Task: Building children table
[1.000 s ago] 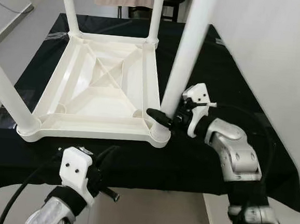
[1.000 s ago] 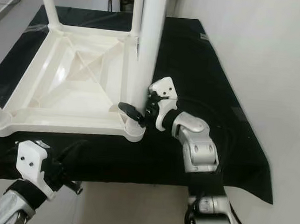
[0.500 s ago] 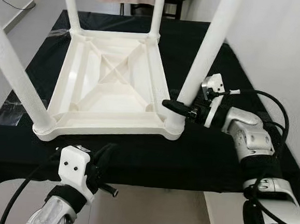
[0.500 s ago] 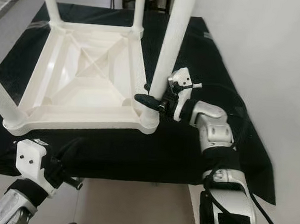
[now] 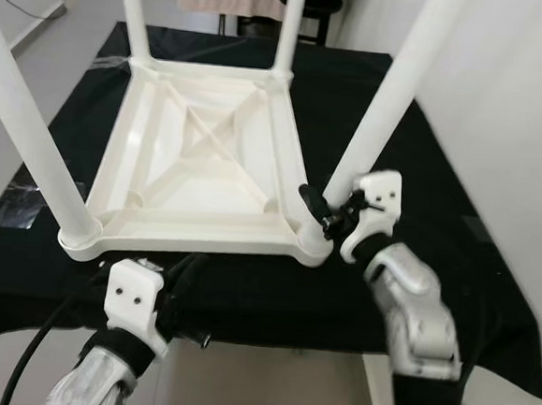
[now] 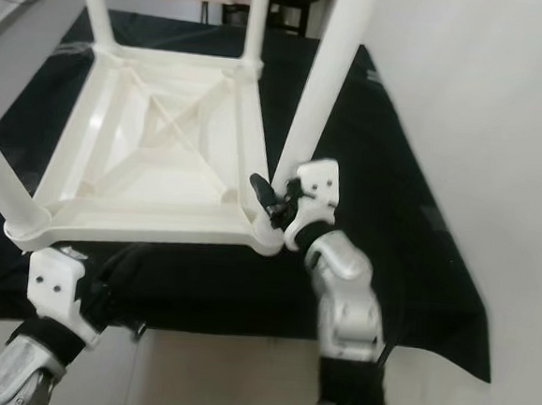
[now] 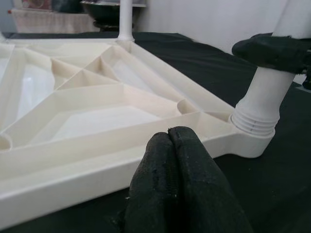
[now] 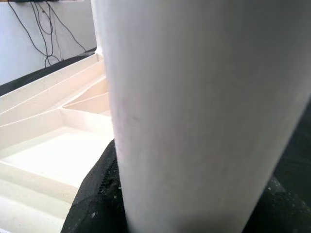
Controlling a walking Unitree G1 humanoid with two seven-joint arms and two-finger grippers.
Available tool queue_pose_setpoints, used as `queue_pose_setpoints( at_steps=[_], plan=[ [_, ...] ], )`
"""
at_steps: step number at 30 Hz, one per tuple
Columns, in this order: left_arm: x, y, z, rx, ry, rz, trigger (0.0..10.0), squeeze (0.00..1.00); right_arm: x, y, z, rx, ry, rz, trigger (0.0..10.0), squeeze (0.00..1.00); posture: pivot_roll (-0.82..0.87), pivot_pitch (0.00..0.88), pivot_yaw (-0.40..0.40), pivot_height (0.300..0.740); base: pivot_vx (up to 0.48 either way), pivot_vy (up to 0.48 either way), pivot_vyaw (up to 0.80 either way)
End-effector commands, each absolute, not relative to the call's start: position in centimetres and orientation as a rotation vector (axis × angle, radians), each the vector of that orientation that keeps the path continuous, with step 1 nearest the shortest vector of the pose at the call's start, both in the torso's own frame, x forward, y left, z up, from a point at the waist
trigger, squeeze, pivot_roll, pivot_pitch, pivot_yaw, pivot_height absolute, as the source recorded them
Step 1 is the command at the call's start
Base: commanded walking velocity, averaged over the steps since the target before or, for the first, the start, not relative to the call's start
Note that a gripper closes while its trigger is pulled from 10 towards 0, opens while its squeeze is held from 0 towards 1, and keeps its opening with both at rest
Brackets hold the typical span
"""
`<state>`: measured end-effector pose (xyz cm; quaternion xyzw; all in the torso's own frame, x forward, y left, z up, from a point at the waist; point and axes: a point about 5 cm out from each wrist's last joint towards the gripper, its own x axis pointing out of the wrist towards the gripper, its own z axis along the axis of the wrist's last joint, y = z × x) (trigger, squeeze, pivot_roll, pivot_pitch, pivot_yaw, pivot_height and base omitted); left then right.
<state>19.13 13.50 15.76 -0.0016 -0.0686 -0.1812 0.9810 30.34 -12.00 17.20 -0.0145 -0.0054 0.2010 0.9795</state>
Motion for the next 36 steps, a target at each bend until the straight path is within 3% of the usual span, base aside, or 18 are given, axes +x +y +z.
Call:
queue_pose_setpoints(
  at_steps=[1,3,4,15,16,17,19,22,25,26,28,29,36],
  plan=[
    [19.2,13.0,15.2,0.006,-0.107,-0.407,10.0,0.00,30.6,-11.6,13.5,-0.021,0.195,0.443,0.0,0.00,0.06,0.141,-0.099,0.740,0.000,0.000,0.00],
    [19.2,12.9,15.2,0.002,-0.104,-0.417,10.0,0.00,30.7,-11.3,13.6,-0.015,0.196,0.462,0.0,0.00,0.06,0.141,-0.099,0.740,0.000,0.000,0.00],
    [19.2,12.9,15.1,-0.008,-0.099,-0.424,10.0,0.00,30.6,-10.7,13.7,-0.022,0.189,0.493,2.6,0.00,0.06,0.137,-0.100,0.740,0.000,0.000,0.00],
    [19.2,12.8,15.1,-0.014,-0.097,-0.426,10.0,0.00,30.5,-10.3,13.9,-0.027,0.187,0.508,2.6,0.00,0.06,0.137,-0.100,0.740,0.000,0.000,0.00],
    [19.2,12.6,15.0,-0.027,-0.093,-0.449,10.0,0.00,31.2,-9.9,15.2,0.006,0.141,0.730,10.0,0.01,0.08,0.122,-0.101,0.740,0.000,0.000,0.00],
    [19.3,12.5,14.9,-0.034,-0.089,-0.464,10.0,0.00,32.0,-10.3,16.9,0.003,0.091,0.941,10.0,0.00,0.08,0.116,-0.106,0.740,0.000,0.000,0.00],
    [19.3,12.5,14.9,-0.034,-0.089,-0.464,10.0,0.00,32.0,-10.3,16.9,0.003,0.091,0.941,10.0,0.00,0.08,0.116,-0.106,0.740,0.000,0.000,0.00],
    [19.4,12.3,14.7,-0.041,-0.083,-0.482,10.0,0.00,32.7,-11.5,19.3,-0.023,0.037,1.179,10.0,0.00,0.10,0.105,-0.106,0.740,0.000,0.000,0.00],
    [19.4,12.3,14.6,-0.041,-0.079,-0.486,10.0,0.00,33.5,-12.4,19.7,-0.001,0.056,1.224,10.0,0.00,0.12,0.093,-0.108,0.740,0.000,0.000,0.00],
    [19.4,12.3,14.5,-0.041,-0.076,-0.489,10.0,0.00,34.1,-12.9,19.8,0.030,0.081,1.253,8.5,0.00,0.13,0.090,-0.113,0.740,0.000,0.000,0.00],
    [19.4,12.3,14.4,-0.041,-0.074,-0.491,10.0,0.00,34.5,-13.3,19.8,0.053,0.097,1.272,8.5,0.00,0.14,0.090,-0.116,0.740,0.000,0.000,0.00],
    [19.4,12.3,14.4,-0.042,-0.073,-0.493,10.0,0.00,34.5,-13.6,19.5,0.078,0.116,1.298,0.0,0.00,0.14,0.089,-0.118,0.740,0.000,0.000,0.00],
    [19.2,12.4,14.3,-0.051,-0.075,-0.498,10.0,0.00,34.0,-14.3,18.8,0.076,0.120,1.307,0.0,0.00,0.13,0.093,-0.109,0.740,0.000,0.000,0.00]
  ],
)
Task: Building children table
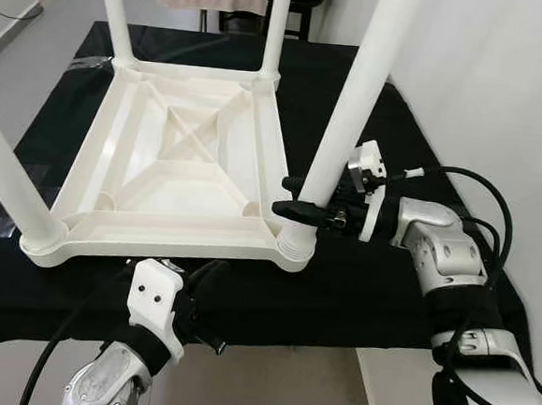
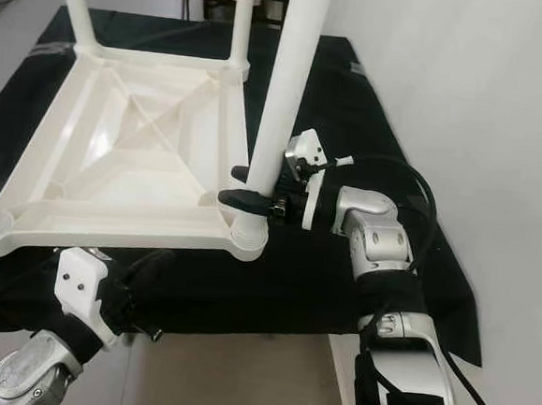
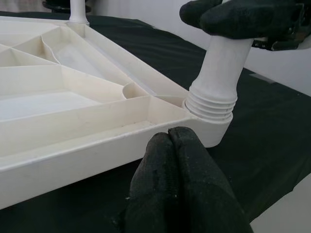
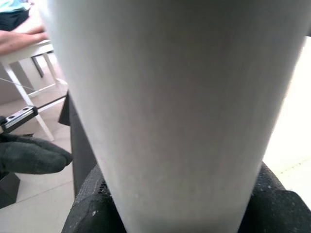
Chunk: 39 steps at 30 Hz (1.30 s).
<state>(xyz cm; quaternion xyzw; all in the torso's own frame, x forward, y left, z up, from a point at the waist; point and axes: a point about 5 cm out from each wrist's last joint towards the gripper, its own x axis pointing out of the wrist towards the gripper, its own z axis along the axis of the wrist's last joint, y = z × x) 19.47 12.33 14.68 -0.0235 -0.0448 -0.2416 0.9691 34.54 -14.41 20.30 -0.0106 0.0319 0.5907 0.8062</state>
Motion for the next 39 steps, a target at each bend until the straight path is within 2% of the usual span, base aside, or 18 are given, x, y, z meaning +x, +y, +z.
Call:
queue_pose_setpoints(
  at_steps=[1,4,6,8,9,10,12,14,15,23,24,25,26,27,30,35,36,39],
  plan=[
    [19.2,12.4,14.4,-0.053,-0.075,-0.499,10.0,0.00,33.7,-14.4,18.6,0.073,0.108,1.273,0.0,0.00,0.12,0.098,-0.105,0.740,0.000,0.000,0.00],
    [19.1,12.5,14.4,-0.054,-0.076,-0.499,10.0,0.00,33.4,-14.5,18.3,0.066,0.095,1.249,0.0,0.00,0.12,0.103,-0.105,0.740,0.000,0.000,0.00],
    [18.9,12.7,14.6,-0.057,-0.078,-0.500,10.0,0.00,31.9,-14.0,16.3,0.027,0.153,1.093,0.0,0.00,0.11,0.120,-0.107,0.740,0.000,0.000,0.00],
    [18.9,12.7,14.6,-0.057,-0.078,-0.500,10.0,0.00,31.9,-14.0,16.3,0.027,0.153,1.093,0.0,0.00,0.11,0.120,-0.107,0.740,0.000,0.000,0.00],
    [18.8,12.8,14.7,-0.059,-0.079,-0.500,10.0,0.00,31.2,-13.2,15.2,-0.015,0.187,0.990,0.0,0.00,0.10,0.133,-0.103,0.740,0.000,0.000,0.00],
    [18.8,12.8,14.7,-0.059,-0.079,-0.500,10.0,0.00,31.2,-13.2,15.2,-0.015,0.187,0.990,0.0,0.00,0.10,0.133,-0.103,0.740,0.000,0.000,0.00],
    [18.7,13.1,14.9,-0.063,-0.080,-0.500,10.0,0.00,29.9,-11.7,13.7,0.022,0.229,0.585,0.0,0.00,0.08,0.151,-0.087,0.740,0.000,0.000,0.00],
    [18.7,13.1,14.9,-0.063,-0.080,-0.500,10.0,0.00,29.9,-11.7,13.7,0.022,0.229,0.585,0.0,0.00,0.08,0.151,-0.087,0.740,0.000,0.000,0.00],
    [18.7,13.2,14.9,-0.065,-0.080,-0.501,10.0,0.00,29.1,-10.7,13.4,-0.058,0.224,0.532,0.0,0.00,0.08,0.151,-0.087,0.740,0.000,0.000,0.00],
    [18.9,13.1,15.0,-0.070,-0.081,-0.502,10.0,0.00,30.6,-9.2,13.5,-0.015,0.205,0.500,0.0,0.00,0.10,0.145,-0.102,0.740,0.000,0.000,0.00],
    [19.0,13.1,15.0,-0.069,-0.083,-0.502,10.0,0.00,31.0,-9.0,13.8,-0.023,0.189,0.478,4.7,0.00,0.11,0.139,-0.103,0.740,0.000,0.000,0.00],
    [19.0,13.1,15.0,-0.069,-0.083,-0.502,10.0,0.00,31.0,-9.0,13.8,-0.023,0.189,0.478,4.7,0.00,0.11,0.139,-0.103,0.740,0.000,0.000,0.00],
    [19.0,13.1,15.0,-0.068,-0.083,-0.503,10.0,0.00,31.3,-8.9,14.0,0.008,0.185,0.490,10.0,0.00,0.11,0.131,-0.101,0.740,0.000,0.000,0.00],
    [19.1,13.0,14.9,-0.068,-0.084,-0.504,10.0,0.00,31.8,-8.9,14.3,0.048,0.185,0.509,10.0,1.00,0.11,0.129,-0.101,0.740,0.000,0.000,0.00],
    [19.2,13.0,14.9,-0.069,-0.084,-0.506,10.0,0.00,32.2,-8.8,15.4,0.132,0.160,0.582,10.0,1.00,0.11,0.126,-0.105,0.740,0.000,0.000,0.00],
    [19.2,12.9,14.9,-0.073,-0.085,-0.506,10.0,0.00,32.1,-9.5,17.6,0.094,0.074,0.773,10.0,0.98,0.11,0.120,-0.111,0.740,0.000,0.000,0.00],
    [19.3,12.9,14.8,-0.073,-0.085,-0.506,10.0,0.00,32.3,-10.1,18.0,0.075,0.053,0.821,10.0,0.00,0.11,0.118,-0.114,0.740,0.000,0.000,0.00],
    [19.3,12.8,14.8,-0.075,-0.084,-0.507,10.0,0.00,33.0,-11.8,19.0,0.044,0.009,0.942,10.0,0.00,0.12,0.114,-0.119,0.740,0.000,0.000,0.00]
  ],
)
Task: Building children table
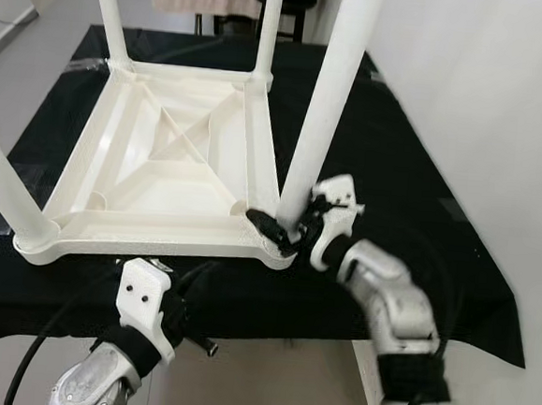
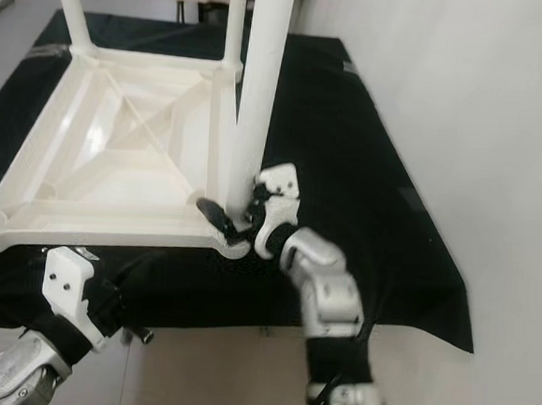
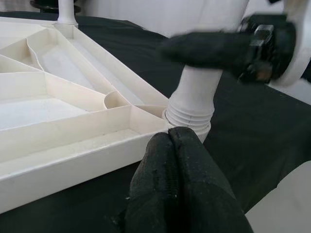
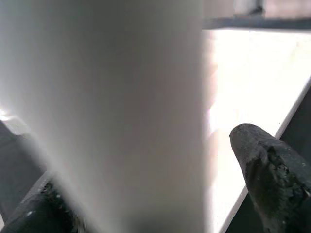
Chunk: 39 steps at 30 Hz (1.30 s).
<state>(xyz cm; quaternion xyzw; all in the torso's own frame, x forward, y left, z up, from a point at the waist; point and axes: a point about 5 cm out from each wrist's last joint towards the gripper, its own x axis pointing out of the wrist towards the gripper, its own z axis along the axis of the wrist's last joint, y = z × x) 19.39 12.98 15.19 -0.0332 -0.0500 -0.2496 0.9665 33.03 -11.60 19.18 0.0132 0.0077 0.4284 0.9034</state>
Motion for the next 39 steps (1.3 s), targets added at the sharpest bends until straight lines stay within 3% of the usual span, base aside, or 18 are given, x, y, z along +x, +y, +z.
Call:
queue_pose_setpoints(
  at_steps=[1,8,9,16,23,28,30,31,32,34,37,38,39],
  plan=[
    [19.3,12.8,14.8,-0.075,-0.084,-0.507,10.0,0.00,33.1,-12.1,19.1,0.042,0.003,0.961,10.0,0.00,0.12,0.114,-0.119,0.740,0.000,0.000,0.00],
    [19.4,12.7,14.7,-0.079,-0.084,-0.508,10.0,0.00,34.6,-13.6,18.5,-0.064,0.022,1.095,10.0,0.00,0.13,0.108,-0.126,0.740,0.000,0.000,0.00],
    [19.4,12.7,14.7,-0.079,-0.085,-0.508,10.0,0.00,35.2,-13.8,18.2,-0.016,0.030,1.063,0.0,0.00,0.13,0.111,-0.129,0.740,0.000,0.000,0.00],
    [19.3,12.8,14.8,-0.081,-0.087,-0.507,10.0,0.00,36.1,-14.4,17.7,0.204,0.095,1.048,0.0,0.00,0.13,0.123,-0.123,0.740,0.000,0.000,0.00],
    [19.3,12.9,14.8,-0.084,-0.090,-0.508,10.0,0.00,36.5,-14.6,17.5,0.199,0.070,1.036,0.0,0.00,0.12,0.126,-0.117,0.740,0.000,0.000,0.00],
    [19.2,12.9,14.9,-0.084,-0.089,-0.508,10.0,0.00,36.9,-14.9,17.3,0.066,0.047,0.927,0.0,0.00,0.13,0.131,-0.125,0.740,0.000,0.000,0.00],
    [19.1,12.9,14.9,-0.084,-0.088,-0.508,10.0,0.00,37.2,-15.1,16.5,-0.056,0.093,0.757,0.0,0.00,0.14,0.140,-0.131,0.740,0.000,0.000,0.00],
    [19.0,13.1,15.0,-0.083,-0.087,-0.509,10.0,0.00,37.4,-16.1,16.1,-0.127,0.123,0.486,0.0,0.00,0.14,0.154,-0.128,0.740,0.000,0.000,0.00],
    [19.0,13.1,15.0,-0.083,-0.087,-0.509,10.0,0.00,37.4,-16.1,16.1,-0.127,0.123,0.486,0.0,0.00,0.14,0.154,-0.128,0.740,0.000,0.000,0.00],
    [18.8,13.3,15.0,-0.083,-0.085,-0.509,10.0,0.00,36.1,-17.1,15.8,-0.138,0.107,0.128,0.0,0.00,0.13,0.162,-0.122,0.740,0.000,0.000,0.00],
    [18.8,13.4,15.1,-0.083,-0.085,-0.510,10.0,0.00,34.6,-16.6,15.3,-0.115,0.110,0.076,0.0,0.00,0.12,0.164,-0.120,0.740,0.000,0.000,0.00],
    [18.8,13.6,15.1,-0.084,-0.084,-0.510,10.0,0.00,33.1,-14.9,15.0,-0.167,0.074,0.127,0.0,0.00,0.11,0.167,-0.099,0.740,0.000,0.000,0.00],
    [18.8,13.6,15.1,-0.084,-0.084,-0.510,10.0,0.00,33.1,-14.9,15.0,-0.167,0.074,0.127,0.0,0.00,0.11,0.167,-0.099,0.740,0.000,0.000,0.00]
  ],
)
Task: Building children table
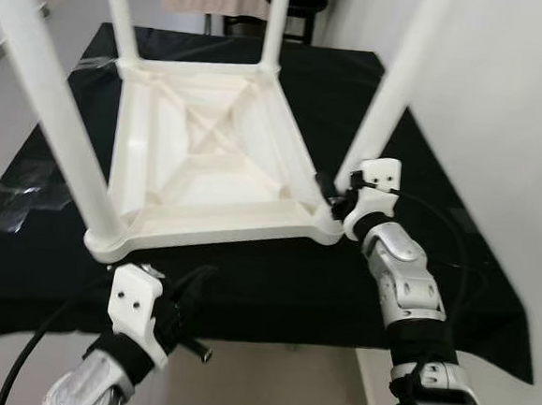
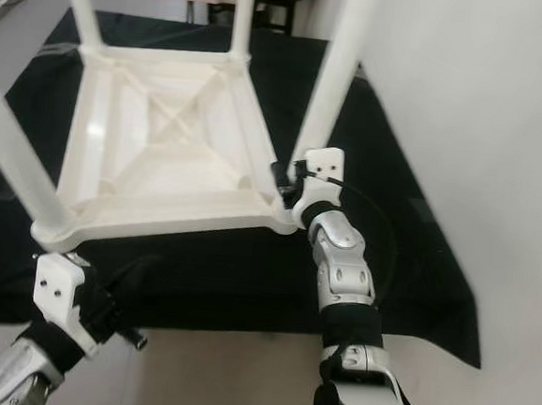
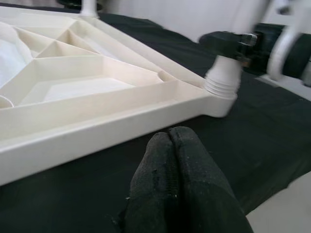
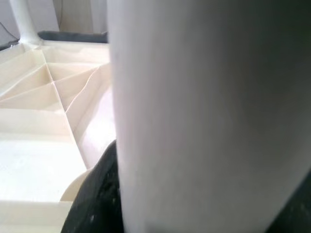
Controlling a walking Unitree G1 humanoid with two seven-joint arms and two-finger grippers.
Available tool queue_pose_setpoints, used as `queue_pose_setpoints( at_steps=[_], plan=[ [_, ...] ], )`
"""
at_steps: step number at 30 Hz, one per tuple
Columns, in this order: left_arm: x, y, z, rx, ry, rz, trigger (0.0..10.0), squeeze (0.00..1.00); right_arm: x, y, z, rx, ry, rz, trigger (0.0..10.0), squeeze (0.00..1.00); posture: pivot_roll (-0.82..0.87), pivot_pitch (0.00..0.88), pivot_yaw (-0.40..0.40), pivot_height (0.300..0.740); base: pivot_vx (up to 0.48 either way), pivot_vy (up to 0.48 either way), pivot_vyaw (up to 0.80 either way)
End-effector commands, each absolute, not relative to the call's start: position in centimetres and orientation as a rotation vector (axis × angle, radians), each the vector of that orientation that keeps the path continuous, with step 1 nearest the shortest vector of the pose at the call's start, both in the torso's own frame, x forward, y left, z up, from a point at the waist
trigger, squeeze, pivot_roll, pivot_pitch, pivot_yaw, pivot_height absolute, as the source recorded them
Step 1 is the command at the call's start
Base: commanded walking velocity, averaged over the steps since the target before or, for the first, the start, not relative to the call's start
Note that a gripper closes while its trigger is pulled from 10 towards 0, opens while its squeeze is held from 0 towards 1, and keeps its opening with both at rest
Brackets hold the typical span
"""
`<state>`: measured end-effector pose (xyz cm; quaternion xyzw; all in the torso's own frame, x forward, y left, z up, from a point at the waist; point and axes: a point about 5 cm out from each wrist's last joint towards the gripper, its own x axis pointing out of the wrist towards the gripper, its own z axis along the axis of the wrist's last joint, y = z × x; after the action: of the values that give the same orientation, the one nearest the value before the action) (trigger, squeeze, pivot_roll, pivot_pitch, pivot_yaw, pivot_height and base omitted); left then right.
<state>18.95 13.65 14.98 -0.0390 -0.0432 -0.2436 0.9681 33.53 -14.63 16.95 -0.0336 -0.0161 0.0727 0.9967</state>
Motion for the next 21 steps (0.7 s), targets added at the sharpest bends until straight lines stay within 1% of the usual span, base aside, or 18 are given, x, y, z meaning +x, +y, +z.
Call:
queue_pose_setpoints(
  at_steps=[1,3,7,8,10,11,12,13,14,15,16,17,18,19,21],
  plan=[
    [18.8,13.7,15.1,-0.084,-0.082,-0.510,10.0,0.00,32.2,-13.7,14.9,-0.211,0.042,0.170,0.0,0.00,0.11,0.161,-0.095,0.740,0.000,0.000,0.00],
    [18.9,13.7,15.0,-0.084,-0.079,-0.512,10.0,0.00,32.3,-12.8,14.5,-0.227,0.040,0.212,0.0,0.00,0.13,0.151,-0.115,0.740,0.000,0.000,0.00],
    [19.0,13.7,14.9,-0.083,-0.079,-0.510,10.0,0.00,32.3,-12.0,14.2,-0.223,0.050,0.265,0.0,0.00,0.12,0.145,-0.120,0.740,0.000,0.000,0.00],
    [19.0,13.7,14.8,-0.083,-0.080,-0.510,10.0,0.00,32.2,-11.4,14.3,-0.183,0.052,0.318,10.0,0.00,0.13,0.140,-0.119,0.740,0.000,0.000,0.00],
    [19.0,13.7,14.8,-0.083,-0.080,-0.510,10.0,0.00,32.1,-11.1,14.3,-0.152,0.054,0.354,10.0,0.00,0.12,0.136,-0.117,0.740,0.000,0.000,0.00],
    [19.1,13.6,14.8,-0.083,-0.079,-0.511,10.0,0.00,32.1,-10.7,14.6,-0.069,0.046,0.423,10.0,0.77,0.13,0.130,-0.114,0.740,0.000,0.000,0.00],
    [19.1,13.6,14.7,-0.084,-0.079,-0.512,10.0,0.00,32.0,-10.4,14.9,-0.015,0.041,0.447,10.0,0.77,0.13,0.130,-0.114,0.740,0.000,0.000,0.00],
    [19.1,13.6,14.7,-0.084,-0.079,-0.512,10.0,0.00,32.0,-10.4,14.9,-0.015,0.041,0.447,10.0,0.77,0.13,0.130,-0.114,0.740,0.000,0.000,0.00],
    [19.0,13.6,14.7,-0.085,-0.078,-0.513,10.0,0.00,31.7,-9.8,15.6,0.047,0.023,0.548,10.0,1.00,0.12,0.126,-0.112,0.740,0.000,0.000,0.00],
    [19.0,13.5,14.7,-0.085,-0.077,-0.513,10.0,0.00,31.5,-9.4,16.5,0.058,-0.015,0.670,10.0,1.00,0.13,0.120,-0.111,0.740,0.000,0.000,0.00],
    [19.1,13.4,14.6,-0.087,-0.077,-0.514,10.0,0.00,31.1,-9.3,17.4,0.023,-0.039,0.797,10.0,1.00,0.12,0.115,-0.113,0.740,0.000,0.000,0.00],
    [19.1,13.4,14.6,-0.087,-0.077,-0.514,10.0,0.00,31.1,-9.3,17.4,0.023,-0.039,0.797,10.0,1.00,0.12,0.115,-0.113,0.740,0.000,0.000,0.00],
    [19.1,13.4,14.6,-0.087,-0.076,-0.514,10.0,0.00,30.8,-9.4,18.0,-0.007,-0.051,0.881,10.0,1.00,0.13,0.115,-0.113,0.740,0.000,0.000,0.00],
    [19.1,13.4,14.6,-0.088,-0.076,-0.514,10.0,0.00,30.9,-9.9,18.6,-0.054,-0.063,0.950,10.0,0.46,0.13,0.115,-0.115,0.740,0.000,0.000,0.00],
    [19.1,13.4,14.6,-0.088,-0.076,-0.514,10.0,0.00,30.9,-9.9,18.6,-0.054,-0.063,0.950,10.0,0.46,0.13,0.115,-0.115,0.740,0.000,0.000,0.00]
  ],
)
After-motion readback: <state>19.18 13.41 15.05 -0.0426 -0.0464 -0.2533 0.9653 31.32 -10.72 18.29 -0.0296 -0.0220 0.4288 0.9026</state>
